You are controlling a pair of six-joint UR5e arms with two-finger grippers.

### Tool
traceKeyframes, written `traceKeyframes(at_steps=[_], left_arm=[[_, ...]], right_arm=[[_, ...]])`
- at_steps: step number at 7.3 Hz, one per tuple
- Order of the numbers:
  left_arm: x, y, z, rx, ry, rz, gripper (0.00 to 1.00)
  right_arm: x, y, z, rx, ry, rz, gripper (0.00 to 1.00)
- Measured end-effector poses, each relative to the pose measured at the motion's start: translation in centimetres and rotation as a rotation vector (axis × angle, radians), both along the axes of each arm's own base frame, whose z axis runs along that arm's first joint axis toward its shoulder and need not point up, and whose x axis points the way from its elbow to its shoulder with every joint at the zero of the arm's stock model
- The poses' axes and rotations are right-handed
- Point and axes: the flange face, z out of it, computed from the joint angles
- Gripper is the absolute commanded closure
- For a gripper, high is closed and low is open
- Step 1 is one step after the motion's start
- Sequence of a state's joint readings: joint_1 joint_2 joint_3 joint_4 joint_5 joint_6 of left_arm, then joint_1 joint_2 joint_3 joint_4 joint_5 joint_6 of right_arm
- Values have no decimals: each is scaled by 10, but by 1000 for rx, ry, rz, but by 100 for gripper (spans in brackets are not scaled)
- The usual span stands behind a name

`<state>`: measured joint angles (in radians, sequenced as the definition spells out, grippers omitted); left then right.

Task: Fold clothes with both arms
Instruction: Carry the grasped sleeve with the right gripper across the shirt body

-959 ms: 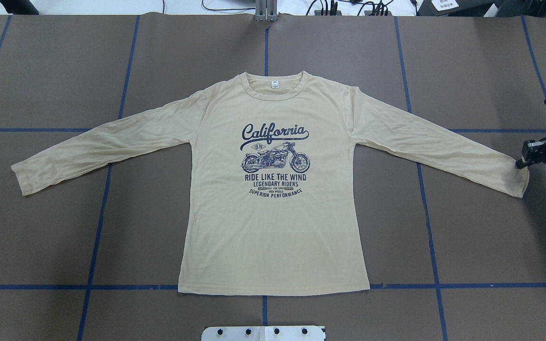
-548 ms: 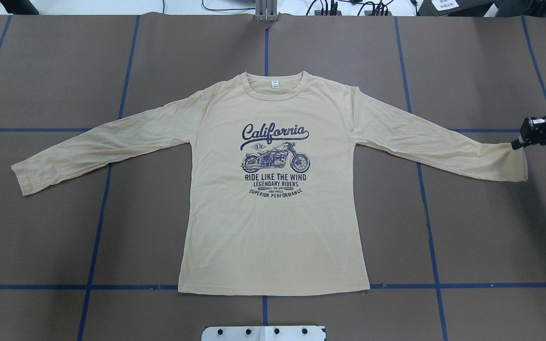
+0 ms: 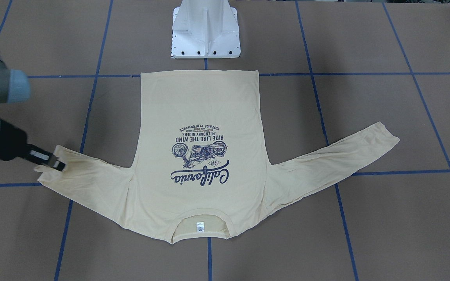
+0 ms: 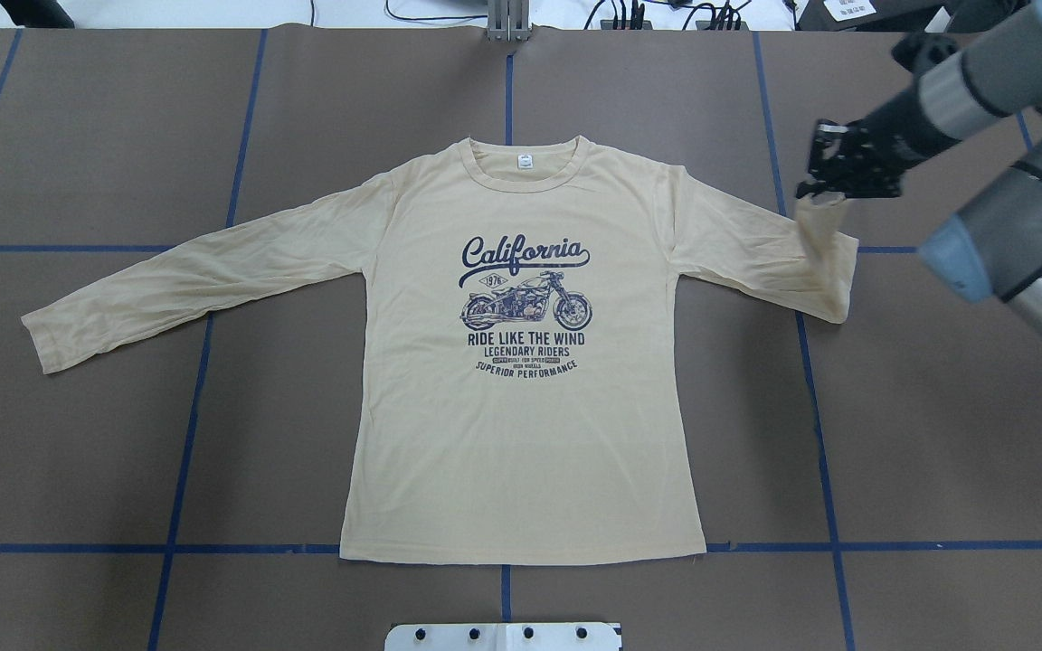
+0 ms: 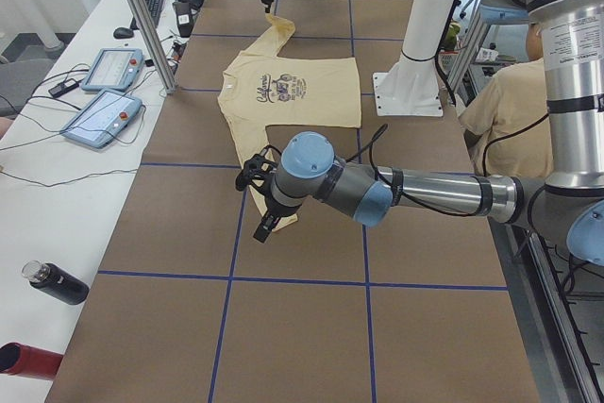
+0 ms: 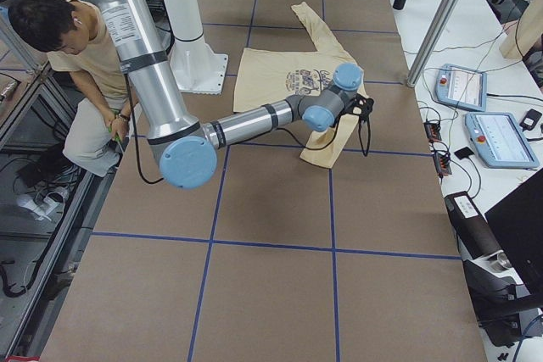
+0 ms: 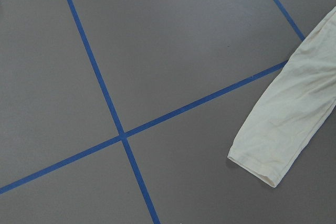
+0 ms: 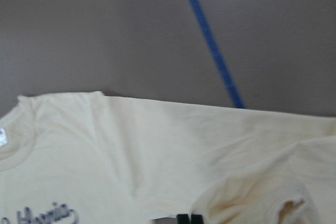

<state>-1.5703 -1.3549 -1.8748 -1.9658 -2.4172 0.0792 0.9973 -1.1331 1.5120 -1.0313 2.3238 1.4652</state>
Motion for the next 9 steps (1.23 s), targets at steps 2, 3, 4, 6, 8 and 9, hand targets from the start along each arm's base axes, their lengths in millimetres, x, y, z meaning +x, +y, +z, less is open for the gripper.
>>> traceKeyframes(at_steps=[2, 3, 4, 6, 8, 9], left_arm=[[1, 1, 1, 1, -1, 3, 0], [1, 1, 2, -1, -1, 5, 0], [1, 1, 4, -4, -1, 6, 0], [3, 1, 7, -12, -1, 9, 0], [5, 2, 7, -16, 11, 18, 0], [6, 2, 8, -18, 16, 21, 0]], right_arm=[[-135, -1, -141, -62, 8, 188, 100], [-180, -8, -199, -86, 2, 260, 100], [-217, -15, -248, -88, 1, 322, 100], [-281, -9, -321, -45, 13, 401, 100], [-329, 20, -360, 4, 26, 417, 100], [-346, 34, -363, 21, 37, 407, 84]])
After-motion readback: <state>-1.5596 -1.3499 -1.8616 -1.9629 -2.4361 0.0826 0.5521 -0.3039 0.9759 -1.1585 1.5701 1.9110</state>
